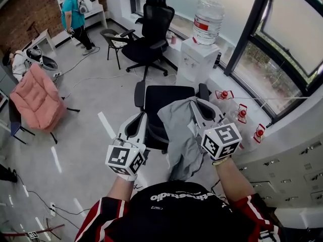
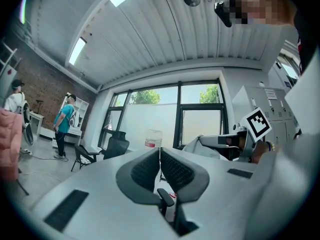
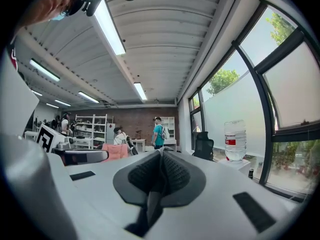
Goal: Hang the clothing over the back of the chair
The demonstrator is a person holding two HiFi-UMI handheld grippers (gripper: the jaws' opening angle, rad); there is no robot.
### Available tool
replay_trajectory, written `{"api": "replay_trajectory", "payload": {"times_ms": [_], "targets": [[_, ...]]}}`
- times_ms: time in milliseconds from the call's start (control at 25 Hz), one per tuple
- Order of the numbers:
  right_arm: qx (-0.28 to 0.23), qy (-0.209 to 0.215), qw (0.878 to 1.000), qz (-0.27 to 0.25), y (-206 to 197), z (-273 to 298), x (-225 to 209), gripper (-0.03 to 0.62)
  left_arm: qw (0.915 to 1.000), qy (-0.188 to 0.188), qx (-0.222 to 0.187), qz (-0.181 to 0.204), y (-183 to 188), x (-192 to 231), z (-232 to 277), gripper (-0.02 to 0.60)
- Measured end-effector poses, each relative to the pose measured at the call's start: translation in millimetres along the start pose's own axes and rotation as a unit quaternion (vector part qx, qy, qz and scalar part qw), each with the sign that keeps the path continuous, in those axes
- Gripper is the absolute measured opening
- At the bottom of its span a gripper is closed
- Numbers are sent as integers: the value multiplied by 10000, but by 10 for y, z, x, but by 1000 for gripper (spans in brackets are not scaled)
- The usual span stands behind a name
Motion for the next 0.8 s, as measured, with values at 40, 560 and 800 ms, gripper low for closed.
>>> {"api": "replay_trajectory", "payload": {"times_ms": [40, 560, 800], "targets": [[21, 33, 10000, -6, 7, 63, -50, 21, 10000, 6, 13, -4, -3, 12, 49, 26], [23, 189, 9998, 71, 172, 828, -775, 21, 9998, 157, 105, -30, -14, 203, 541, 26], [10, 127, 9999, 57, 287, 1219, -1158, 21, 9997, 231, 112, -9, 19, 274, 761, 26]]}}
Point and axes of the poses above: the fingertips, and each gripper's own axes: z forward along the fingers, x to its left, y out of its top, the point moved 8 cm from there along -z, backward along the fingers, and after that the axes turned 6 degrees about x, right-handed, at the moved point
